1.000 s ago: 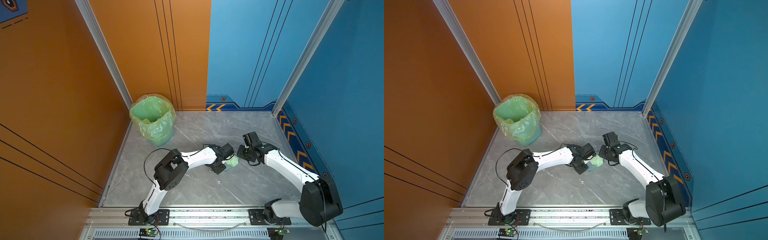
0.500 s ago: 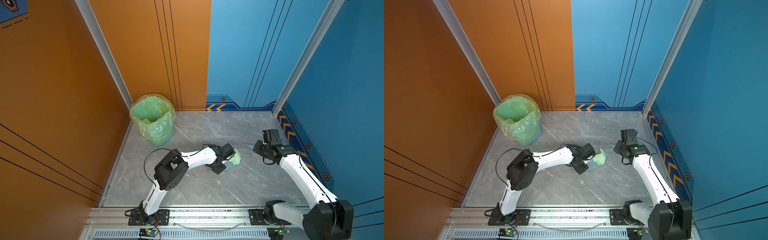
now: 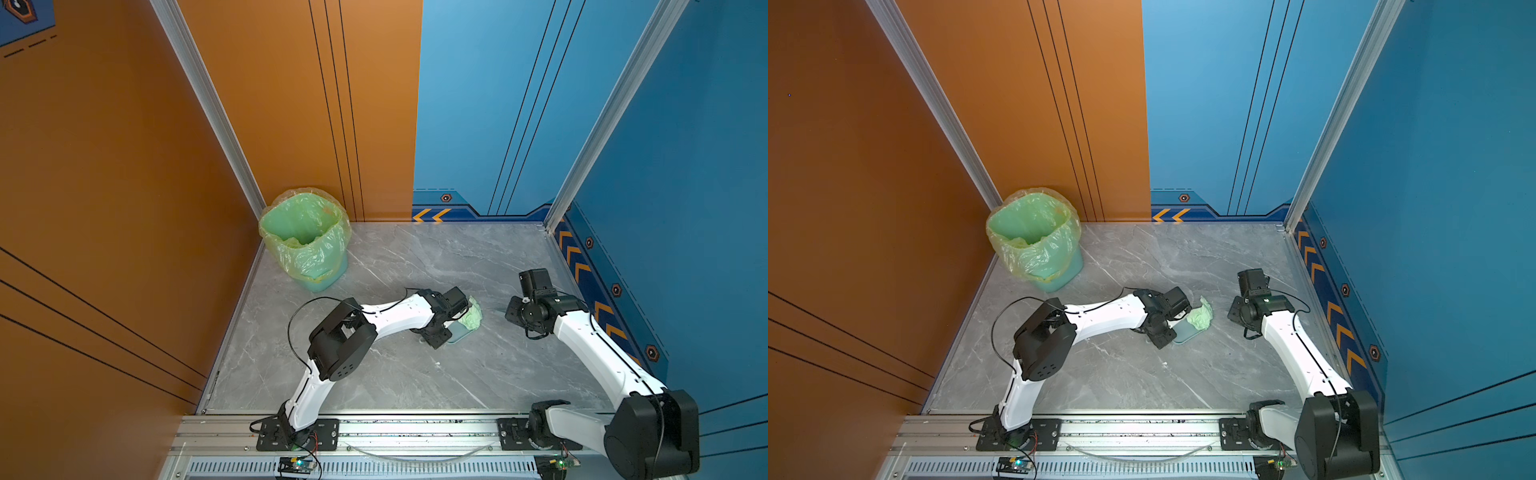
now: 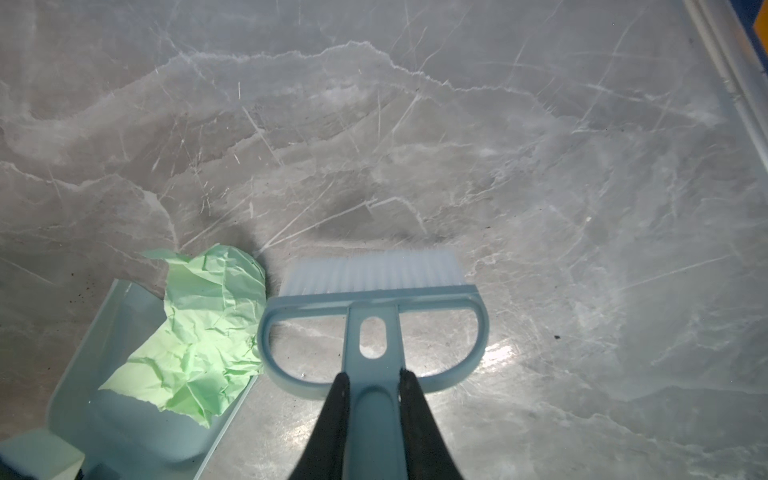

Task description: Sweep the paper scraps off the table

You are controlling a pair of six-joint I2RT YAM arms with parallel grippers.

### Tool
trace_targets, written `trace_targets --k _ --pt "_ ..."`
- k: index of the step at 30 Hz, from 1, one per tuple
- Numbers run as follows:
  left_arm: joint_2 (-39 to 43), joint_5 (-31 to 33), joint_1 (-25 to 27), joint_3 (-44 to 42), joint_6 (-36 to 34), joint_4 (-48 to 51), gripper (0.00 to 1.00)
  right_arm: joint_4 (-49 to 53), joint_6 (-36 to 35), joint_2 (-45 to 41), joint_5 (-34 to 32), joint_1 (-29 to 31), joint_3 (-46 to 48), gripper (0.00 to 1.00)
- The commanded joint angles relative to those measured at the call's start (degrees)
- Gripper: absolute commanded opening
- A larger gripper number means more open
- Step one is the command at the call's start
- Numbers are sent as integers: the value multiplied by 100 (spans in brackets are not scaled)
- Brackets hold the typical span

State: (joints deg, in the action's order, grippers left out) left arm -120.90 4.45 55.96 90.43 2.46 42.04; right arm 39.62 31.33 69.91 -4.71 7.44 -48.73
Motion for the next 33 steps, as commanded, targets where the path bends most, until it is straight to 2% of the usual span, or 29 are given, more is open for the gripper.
trace_targets --k 1,9,15,23,28,33 --pt "-171 21 78 89 30 232 0 -193 4 180 77 148 39 0" --pt "-188 21 87 109 23 234 0 -529 156 583 198 553 4 0" --pt "-193 21 88 124 24 251 0 -414 -85 751 275 817 -154 0" --pt "-214 12 82 158 19 251 0 -226 -295 749 743 1004 -268 0" --pt "-206 11 85 142 21 249 0 -244 -113 496 157 968 -242 0" --pt "-171 47 84 73 18 251 0 -262 -83 22 -159 688 -172 0"
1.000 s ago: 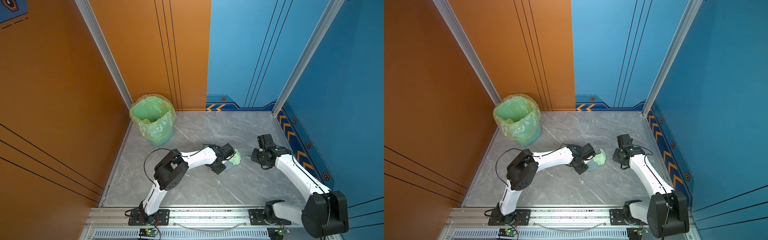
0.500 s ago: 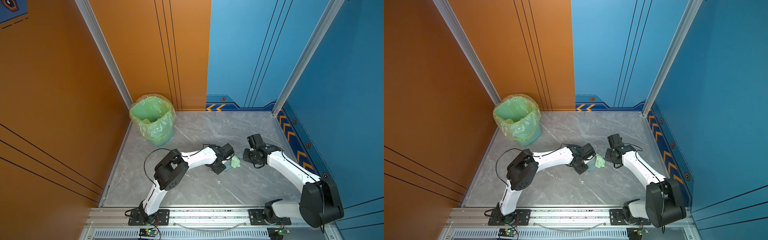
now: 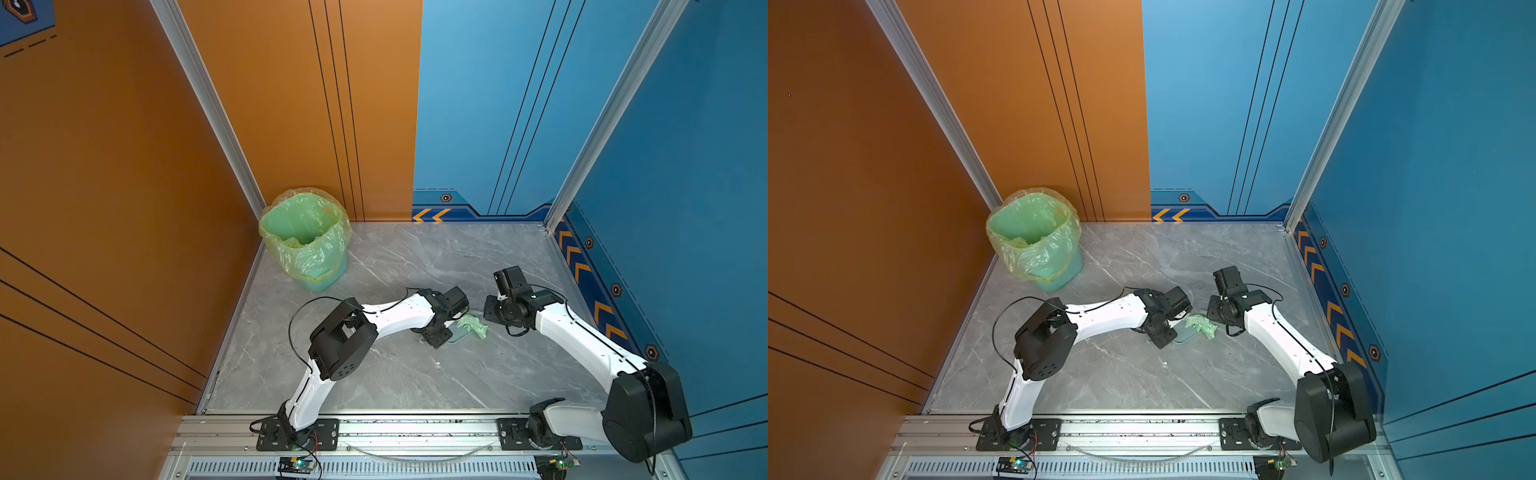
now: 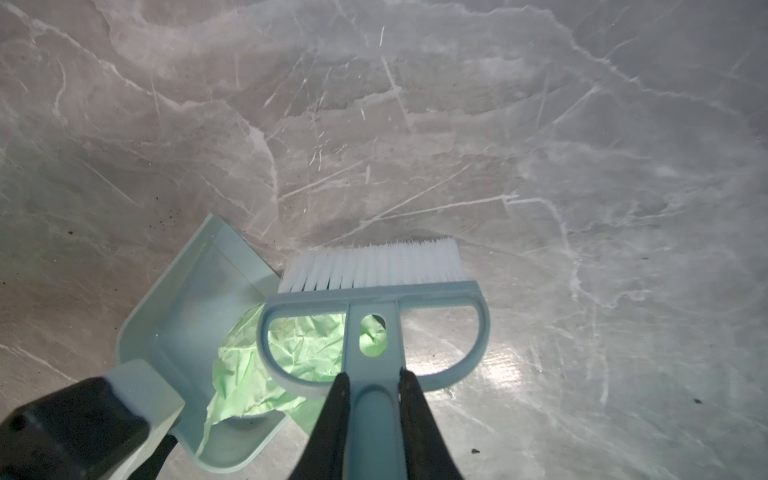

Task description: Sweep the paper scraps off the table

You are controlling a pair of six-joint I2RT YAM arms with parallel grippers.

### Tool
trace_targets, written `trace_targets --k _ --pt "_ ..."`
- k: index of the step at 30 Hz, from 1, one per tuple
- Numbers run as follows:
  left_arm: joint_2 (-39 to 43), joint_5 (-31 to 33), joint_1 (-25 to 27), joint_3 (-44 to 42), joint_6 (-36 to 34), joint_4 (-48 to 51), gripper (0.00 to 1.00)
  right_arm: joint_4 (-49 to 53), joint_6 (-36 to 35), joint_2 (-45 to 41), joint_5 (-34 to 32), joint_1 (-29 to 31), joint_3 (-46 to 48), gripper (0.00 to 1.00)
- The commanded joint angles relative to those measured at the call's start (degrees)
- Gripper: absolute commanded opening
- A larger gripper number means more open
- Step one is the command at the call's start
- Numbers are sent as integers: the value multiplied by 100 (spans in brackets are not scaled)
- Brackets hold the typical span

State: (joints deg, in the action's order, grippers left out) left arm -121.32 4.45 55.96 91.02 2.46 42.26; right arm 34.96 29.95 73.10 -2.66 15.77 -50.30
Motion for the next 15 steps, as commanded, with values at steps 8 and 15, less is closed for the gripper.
trace_targets --k 8,15 --pt "-116 23 85 12 21 227 0 655 -442 -615 -415 -695 42 0" --pt "-116 29 93 22 33 226 0 799 -398 -446 -324 -709 47 0"
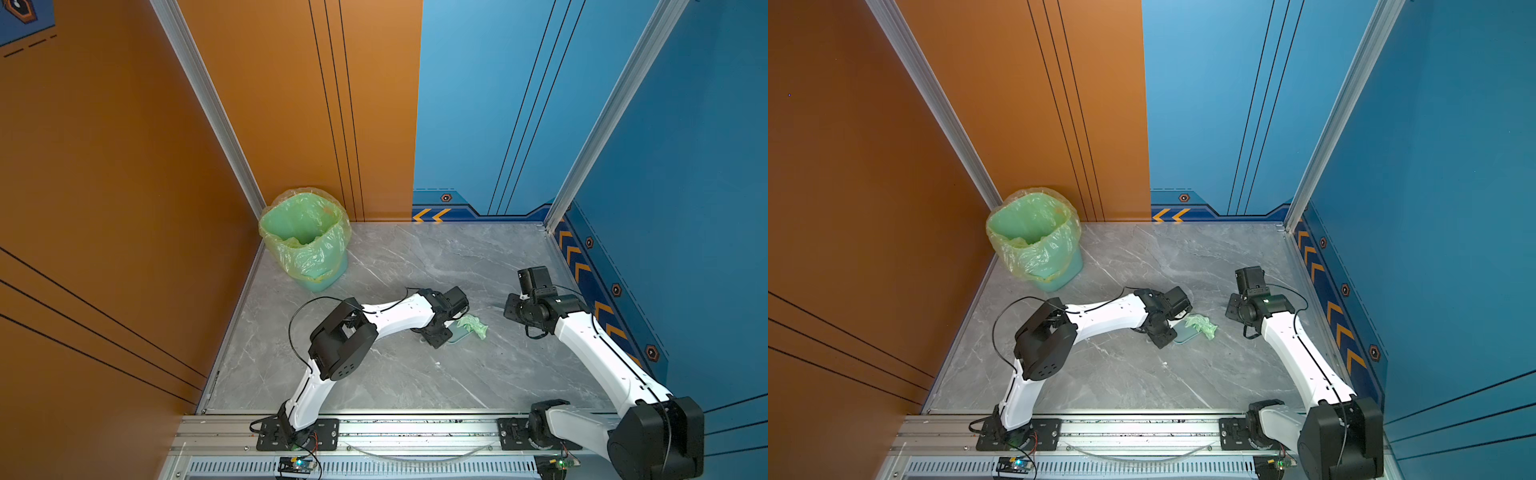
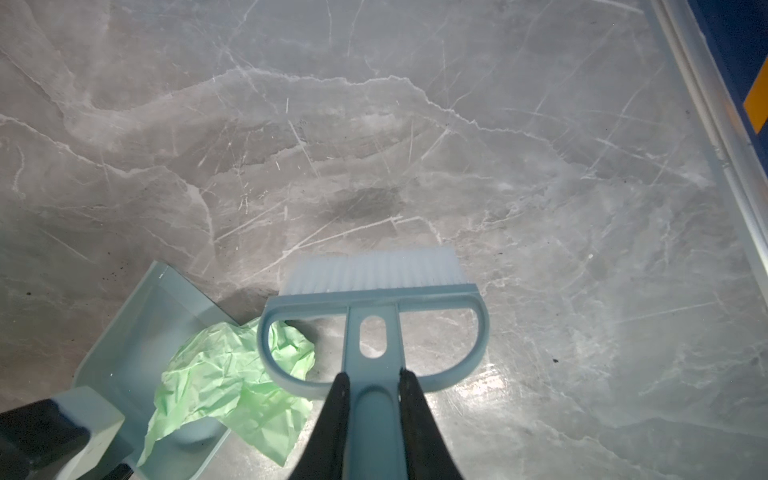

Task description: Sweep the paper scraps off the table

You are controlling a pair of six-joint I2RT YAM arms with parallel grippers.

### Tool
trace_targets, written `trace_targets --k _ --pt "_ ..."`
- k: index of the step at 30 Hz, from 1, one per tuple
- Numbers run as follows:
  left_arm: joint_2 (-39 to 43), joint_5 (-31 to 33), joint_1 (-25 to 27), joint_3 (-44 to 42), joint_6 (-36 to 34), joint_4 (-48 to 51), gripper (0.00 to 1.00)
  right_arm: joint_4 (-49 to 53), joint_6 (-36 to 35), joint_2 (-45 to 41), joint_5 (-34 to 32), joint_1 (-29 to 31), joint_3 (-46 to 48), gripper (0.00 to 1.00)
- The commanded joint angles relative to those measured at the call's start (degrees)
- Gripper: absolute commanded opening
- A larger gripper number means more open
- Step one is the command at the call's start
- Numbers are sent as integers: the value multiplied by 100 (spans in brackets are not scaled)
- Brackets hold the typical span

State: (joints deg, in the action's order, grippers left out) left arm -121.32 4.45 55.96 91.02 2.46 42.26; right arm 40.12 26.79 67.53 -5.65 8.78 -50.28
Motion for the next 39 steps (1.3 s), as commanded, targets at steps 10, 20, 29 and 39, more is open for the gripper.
trace_targets --k 10,20,29,39 --pt "-111 21 83 12 54 230 0 327 -179 609 380 520 -23 0" --pt "-94 21 93 -5 62 230 0 27 -120 910 711 966 -157 0" --pt "-85 -40 99 12 71 219 0 -136 -192 808 838 1111 -164 0" --pt "242 -110 -17 -273 233 -194 0 -255 -142 33 1128 125 -17 0"
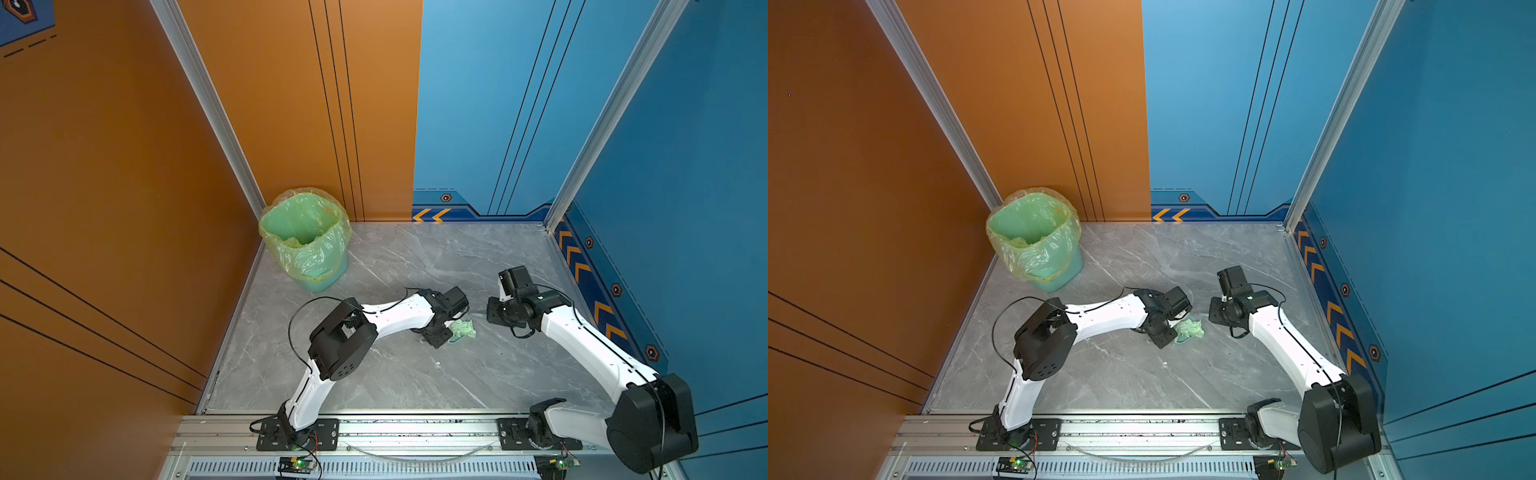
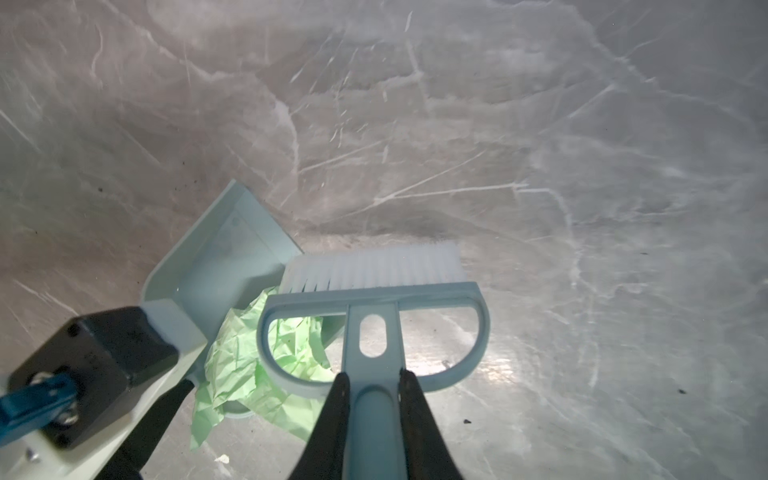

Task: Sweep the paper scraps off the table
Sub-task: 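Lift the dustpan with the scrap and carry it to the bin with the left gripper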

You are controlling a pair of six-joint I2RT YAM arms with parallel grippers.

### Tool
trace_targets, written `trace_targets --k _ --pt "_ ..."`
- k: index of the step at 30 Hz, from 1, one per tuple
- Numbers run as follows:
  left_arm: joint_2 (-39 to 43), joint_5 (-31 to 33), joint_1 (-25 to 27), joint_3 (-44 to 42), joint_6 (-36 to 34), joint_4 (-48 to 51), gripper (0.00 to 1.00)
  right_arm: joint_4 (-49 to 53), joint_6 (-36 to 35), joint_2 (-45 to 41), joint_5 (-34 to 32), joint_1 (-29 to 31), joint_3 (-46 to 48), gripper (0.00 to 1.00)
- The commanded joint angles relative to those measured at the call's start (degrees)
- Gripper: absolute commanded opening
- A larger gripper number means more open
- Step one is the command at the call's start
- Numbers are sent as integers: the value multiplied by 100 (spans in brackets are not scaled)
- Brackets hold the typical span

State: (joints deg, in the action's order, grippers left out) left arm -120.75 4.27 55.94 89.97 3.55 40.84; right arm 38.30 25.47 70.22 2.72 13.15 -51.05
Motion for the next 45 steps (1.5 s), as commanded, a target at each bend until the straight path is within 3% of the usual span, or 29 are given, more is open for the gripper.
trace_targets --k 1,16,22,31,39,45 --pt "240 -112 -32 -181 145 -80 0 -117 22 -311 454 -488 59 0" --pt "1052 -100 -233 -374 206 -228 0 -86 119 -870 901 -1598 163 0" --pt "1350 -366 -356 -338 177 -201 0 -117 124 -802 1002 -1701 176 0" --pt "1494 -455 -634 419 152 764 0 -131 280 -327 1224 -1781 -224 0" --pt "2110 -478 -988 654 358 1165 0 -405 433 247 2175 -1789 -596 0" --pt "2508 -129 -1083 1025 367 1745 0 -661 526 638 2460 -1739 -642 0"
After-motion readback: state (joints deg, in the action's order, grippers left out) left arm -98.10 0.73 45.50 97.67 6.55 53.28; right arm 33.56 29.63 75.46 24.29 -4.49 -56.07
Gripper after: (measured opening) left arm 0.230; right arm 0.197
